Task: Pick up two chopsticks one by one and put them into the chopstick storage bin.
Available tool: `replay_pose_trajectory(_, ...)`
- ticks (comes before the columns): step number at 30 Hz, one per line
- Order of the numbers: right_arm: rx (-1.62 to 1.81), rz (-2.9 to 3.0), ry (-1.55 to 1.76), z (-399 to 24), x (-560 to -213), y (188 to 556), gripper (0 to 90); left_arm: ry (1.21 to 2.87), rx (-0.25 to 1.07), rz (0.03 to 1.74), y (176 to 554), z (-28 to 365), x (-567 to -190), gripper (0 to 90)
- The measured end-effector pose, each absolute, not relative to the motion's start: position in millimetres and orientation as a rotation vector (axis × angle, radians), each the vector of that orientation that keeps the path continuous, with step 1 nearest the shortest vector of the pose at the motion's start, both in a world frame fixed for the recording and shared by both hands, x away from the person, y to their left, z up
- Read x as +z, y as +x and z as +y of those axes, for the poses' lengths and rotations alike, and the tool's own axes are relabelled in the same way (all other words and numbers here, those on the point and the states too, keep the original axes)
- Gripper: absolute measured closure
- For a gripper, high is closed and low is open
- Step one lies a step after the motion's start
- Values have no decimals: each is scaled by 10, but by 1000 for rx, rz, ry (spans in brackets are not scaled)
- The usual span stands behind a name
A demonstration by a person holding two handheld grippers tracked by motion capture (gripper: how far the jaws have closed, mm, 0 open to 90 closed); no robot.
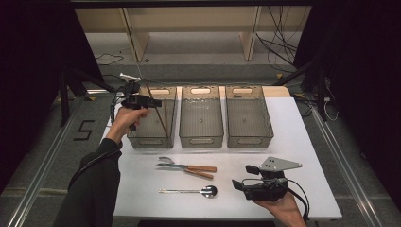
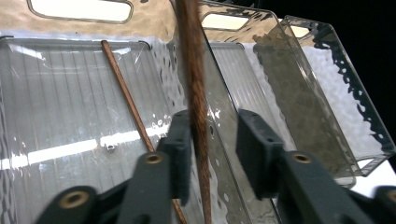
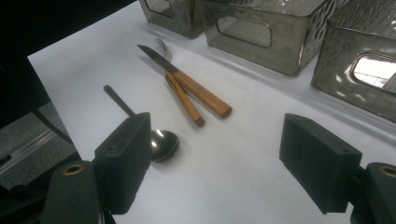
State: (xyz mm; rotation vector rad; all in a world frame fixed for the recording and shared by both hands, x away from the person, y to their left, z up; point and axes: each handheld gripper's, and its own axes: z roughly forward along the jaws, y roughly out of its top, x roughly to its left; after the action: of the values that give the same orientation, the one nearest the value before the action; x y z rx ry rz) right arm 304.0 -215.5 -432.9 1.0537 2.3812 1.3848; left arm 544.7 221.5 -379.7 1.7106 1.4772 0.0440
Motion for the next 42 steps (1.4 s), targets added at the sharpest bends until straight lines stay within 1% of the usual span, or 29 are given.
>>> replay_pose_trajectory(2,1385,2383,1053,-2157,-4332,3041,262,1709,63,1492,5452,2198,-3784,476)
replay_pose_trajectory(5,1386,2385,1053,-2151,-4336,3040,263,1710,78,1515,5452,2181,-3761,358)
replay_pose_trajectory(9,1385,2388,1051,-2145,-4335,3036,263,1721,93,1523,5430,2180,-3751,280)
replay_pose_trajectory(17,1385,2387,1053,-2142,-4336,3035,263,1700,59,1469,5290,2221,-3719,239)
replay_pose_trajectory(23,1385,2387,1054,-2139,-4339,3035,263,1699,81,1407,5102,2209,-3654,236)
replay_pose_trajectory(28,1383,2386,1052,-2143,-4332,3035,263,1736,103,1327,4880,2179,-3606,233)
replay_pose_trajectory(31,1382,2390,1052,-2135,-4336,3034,263,1757,92,1279,4744,2175,-3612,237)
replay_pose_trajectory(39,1378,2395,1057,-2129,-4354,3039,263,1869,116,1186,4345,2053,-3761,237)
replay_pose_trajectory(42,1363,2394,1047,-2120,-4367,3038,263,1900,90,1143,4204,2005,-3829,237)
